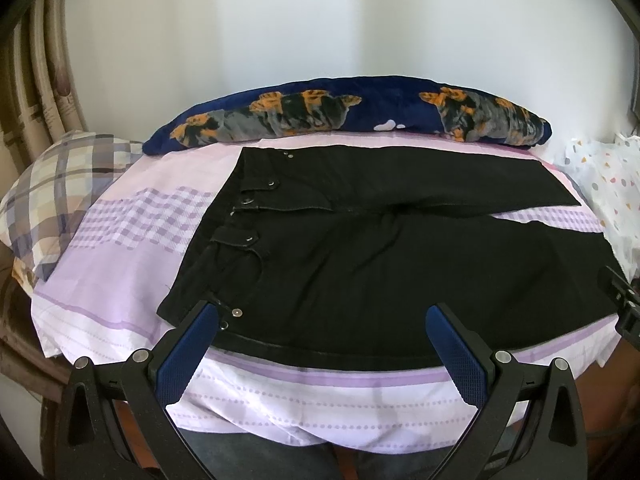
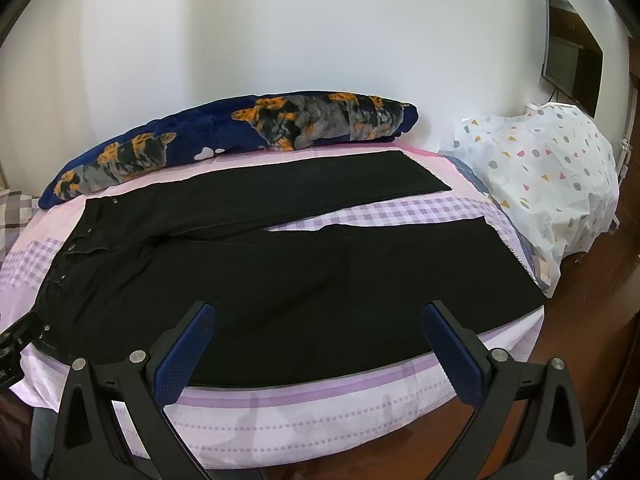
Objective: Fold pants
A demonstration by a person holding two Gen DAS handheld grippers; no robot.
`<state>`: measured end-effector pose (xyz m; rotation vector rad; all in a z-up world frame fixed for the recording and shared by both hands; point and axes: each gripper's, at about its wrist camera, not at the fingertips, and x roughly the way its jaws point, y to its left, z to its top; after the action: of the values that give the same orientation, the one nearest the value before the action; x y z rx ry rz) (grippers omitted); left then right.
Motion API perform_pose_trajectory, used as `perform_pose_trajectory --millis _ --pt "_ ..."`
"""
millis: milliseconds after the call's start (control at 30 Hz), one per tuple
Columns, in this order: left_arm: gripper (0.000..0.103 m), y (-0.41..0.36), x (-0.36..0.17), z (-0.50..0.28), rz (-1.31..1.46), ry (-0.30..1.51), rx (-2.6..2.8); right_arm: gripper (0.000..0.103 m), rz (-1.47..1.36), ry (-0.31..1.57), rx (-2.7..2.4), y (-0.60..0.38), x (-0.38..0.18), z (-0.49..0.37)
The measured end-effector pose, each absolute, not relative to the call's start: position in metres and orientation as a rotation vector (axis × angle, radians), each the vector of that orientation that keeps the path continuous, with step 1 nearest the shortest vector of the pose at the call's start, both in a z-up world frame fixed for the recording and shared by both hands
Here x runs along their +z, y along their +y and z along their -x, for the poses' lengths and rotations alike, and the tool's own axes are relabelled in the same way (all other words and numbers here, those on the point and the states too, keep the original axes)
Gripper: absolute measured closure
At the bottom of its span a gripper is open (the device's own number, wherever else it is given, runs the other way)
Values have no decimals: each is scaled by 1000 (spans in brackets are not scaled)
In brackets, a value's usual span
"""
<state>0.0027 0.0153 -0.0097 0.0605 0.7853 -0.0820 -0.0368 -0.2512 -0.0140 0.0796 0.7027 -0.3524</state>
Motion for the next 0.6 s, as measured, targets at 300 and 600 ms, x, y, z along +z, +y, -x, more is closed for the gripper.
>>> perform_pose_trajectory --millis 300,600 --pt "0 15 -9 -4 -63 788 -78 0 -73 703 -356 -249 -14 37" --pt "0 16 -6 -4 -61 780 -79 0 -67 691 -349 -246 -13 38"
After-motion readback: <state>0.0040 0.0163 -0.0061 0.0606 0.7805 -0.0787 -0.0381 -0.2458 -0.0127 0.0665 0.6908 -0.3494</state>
